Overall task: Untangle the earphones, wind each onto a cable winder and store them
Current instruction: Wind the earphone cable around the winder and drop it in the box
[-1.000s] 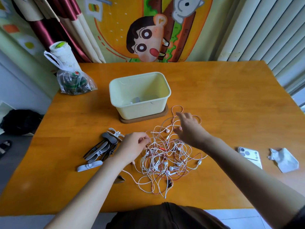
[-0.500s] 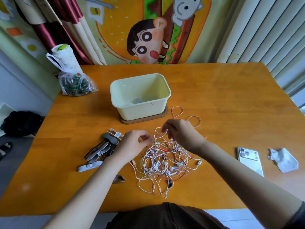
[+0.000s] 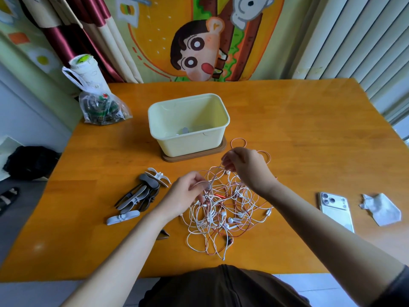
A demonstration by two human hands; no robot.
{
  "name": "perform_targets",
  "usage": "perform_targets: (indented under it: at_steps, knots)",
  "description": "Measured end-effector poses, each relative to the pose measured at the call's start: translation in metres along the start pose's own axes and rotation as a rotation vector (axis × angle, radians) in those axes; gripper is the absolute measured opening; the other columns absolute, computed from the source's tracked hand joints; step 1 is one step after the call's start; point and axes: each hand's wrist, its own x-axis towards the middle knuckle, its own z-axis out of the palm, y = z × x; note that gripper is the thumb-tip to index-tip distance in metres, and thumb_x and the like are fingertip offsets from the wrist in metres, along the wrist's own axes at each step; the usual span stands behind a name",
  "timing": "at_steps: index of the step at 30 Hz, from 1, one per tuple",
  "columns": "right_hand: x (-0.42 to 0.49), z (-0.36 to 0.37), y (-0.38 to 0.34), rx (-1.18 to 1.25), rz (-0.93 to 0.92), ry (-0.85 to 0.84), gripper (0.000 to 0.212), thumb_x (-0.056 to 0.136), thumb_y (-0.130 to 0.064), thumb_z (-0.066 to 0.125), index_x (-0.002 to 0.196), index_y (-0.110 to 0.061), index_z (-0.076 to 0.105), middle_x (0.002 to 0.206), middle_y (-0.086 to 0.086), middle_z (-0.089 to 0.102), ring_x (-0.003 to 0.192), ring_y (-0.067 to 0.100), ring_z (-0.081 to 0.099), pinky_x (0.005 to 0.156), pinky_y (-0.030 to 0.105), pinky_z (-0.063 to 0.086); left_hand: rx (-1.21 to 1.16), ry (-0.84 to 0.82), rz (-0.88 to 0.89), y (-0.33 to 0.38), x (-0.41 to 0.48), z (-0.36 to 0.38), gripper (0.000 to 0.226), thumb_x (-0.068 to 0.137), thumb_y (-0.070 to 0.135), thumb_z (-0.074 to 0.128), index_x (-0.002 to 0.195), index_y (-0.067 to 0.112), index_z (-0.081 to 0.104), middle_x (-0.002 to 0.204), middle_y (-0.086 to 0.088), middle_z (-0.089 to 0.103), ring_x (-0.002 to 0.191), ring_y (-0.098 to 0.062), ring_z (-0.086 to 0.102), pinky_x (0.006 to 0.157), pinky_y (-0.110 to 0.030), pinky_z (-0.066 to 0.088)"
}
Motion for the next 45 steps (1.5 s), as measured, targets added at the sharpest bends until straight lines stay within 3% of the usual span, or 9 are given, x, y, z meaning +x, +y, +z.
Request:
perform_targets:
  at_steps: [5, 9, 17, 22, 26, 31, 34, 39, 45]
  knots:
    - [-0.007, 0.003, -0.002, 0.047, 0.046, -0.236, 0.017, 0.099, -0.012, 0.044, 0.1, -0.006, 0.06, 0.087, 0.005, 0.066, 0.071, 0.014, 0.065, 0.067, 0.027, 0.054, -0.009, 0.04, 0.003, 0.005, -0.002, 0.005, 0.019, 0.1, 0.017, 0.047, 0.082, 0.02, 0.055, 0.069, 0.003, 0.065, 0.062, -0.006, 0.055, 0.068, -0.03, 0.042]
    - [-0.013, 0.01, 0.0, -0.028, -0.005, -0.364, 0.02, 0.093, -0.013, 0.057, 0.112, -0.01, 0.054, 0.086, 0.001, 0.065, 0.06, 0.002, 0.063, 0.057, 0.018, 0.052, -0.076, 0.063, 0.021, 0.01, -0.002, 0.01, 0.018, 0.1, 0.016, 0.045, 0.086, 0.015, 0.057, 0.079, 0.001, 0.066, 0.065, -0.004, 0.059, 0.065, -0.022, 0.045]
    - [-0.014, 0.006, 0.002, 0.028, 0.015, -0.382, 0.007, 0.089, -0.012, 0.063, 0.089, -0.006, 0.062, 0.073, -0.002, 0.066, 0.06, 0.006, 0.066, 0.058, 0.019, 0.055, 0.009, 0.16, 0.081, 0.009, -0.007, 0.006, 0.013, 0.096, 0.022, 0.054, 0.09, 0.021, 0.065, 0.087, 0.006, 0.058, 0.074, -0.007, 0.051, 0.063, -0.008, 0.038]
    - [-0.012, 0.001, 0.003, 0.347, 0.15, -0.454, 0.004, 0.089, -0.01, 0.061, 0.088, -0.005, 0.061, 0.083, 0.007, 0.068, 0.07, 0.01, 0.068, 0.064, 0.021, 0.056, 0.026, 0.225, 0.121, 0.015, -0.012, 0.003, 0.014, 0.094, 0.022, 0.056, 0.083, 0.02, 0.065, 0.089, 0.004, 0.05, 0.072, -0.002, 0.044, 0.063, -0.004, 0.032]
    - [-0.008, -0.007, 0.008, 0.516, 0.279, -0.289, 0.012, 0.095, -0.013, 0.053, 0.09, -0.006, 0.061, 0.085, 0.01, 0.067, 0.072, 0.013, 0.068, 0.069, 0.025, 0.059, 0.077, 0.2, 0.073, 0.007, -0.012, 0.002, 0.016, 0.092, 0.021, 0.058, 0.08, 0.015, 0.064, 0.086, 0.005, 0.047, 0.075, -0.008, 0.044, 0.066, -0.01, 0.034]
    - [-0.001, -0.015, 0.007, 0.419, 0.238, -0.114, 0.015, 0.095, -0.014, 0.054, 0.097, -0.002, 0.063, 0.08, 0.004, 0.066, 0.066, 0.009, 0.065, 0.068, 0.025, 0.057, 0.566, 0.124, -0.047, -0.014, 0.0, 0.001, 0.028, 0.094, 0.031, 0.055, 0.122, 0.028, 0.054, 0.12, 0.003, 0.046, 0.116, -0.016, 0.041, 0.098, -0.03, 0.037]
    - [0.001, -0.014, -0.001, 0.43, 0.207, -0.111, 0.014, 0.096, -0.015, 0.053, 0.09, -0.007, 0.063, 0.08, 0.004, 0.066, 0.064, 0.006, 0.065, 0.067, 0.024, 0.057, 0.501, 0.114, 0.042, -0.005, 0.01, 0.011, 0.046, 0.091, 0.031, 0.061, 0.134, 0.028, 0.047, 0.132, 0.004, 0.045, 0.125, -0.017, 0.037, 0.103, -0.03, 0.031]
    - [0.005, -0.011, -0.016, 0.485, 0.144, -0.091, 0.014, 0.096, -0.014, 0.052, 0.088, -0.01, 0.062, 0.076, 0.003, 0.065, 0.063, 0.004, 0.065, 0.063, 0.019, 0.056, 0.376, 0.031, 0.248, 0.014, 0.022, 0.039, 0.022, 0.091, 0.03, 0.062, 0.111, 0.021, 0.064, 0.114, 0.005, 0.055, 0.093, -0.004, 0.045, 0.086, -0.021, 0.036]
    - [0.012, -0.016, -0.009, 0.483, 0.173, -0.052, 0.014, 0.097, -0.011, 0.05, 0.093, -0.003, 0.062, 0.075, 0.005, 0.063, 0.061, 0.007, 0.063, 0.063, 0.019, 0.056, 0.088, 0.008, 0.158, 0.019, 0.023, 0.048, 0.016, 0.091, 0.024, 0.063, 0.079, 0.018, 0.054, 0.077, 0.001, 0.061, 0.068, -0.011, 0.052, 0.067, -0.024, 0.042]
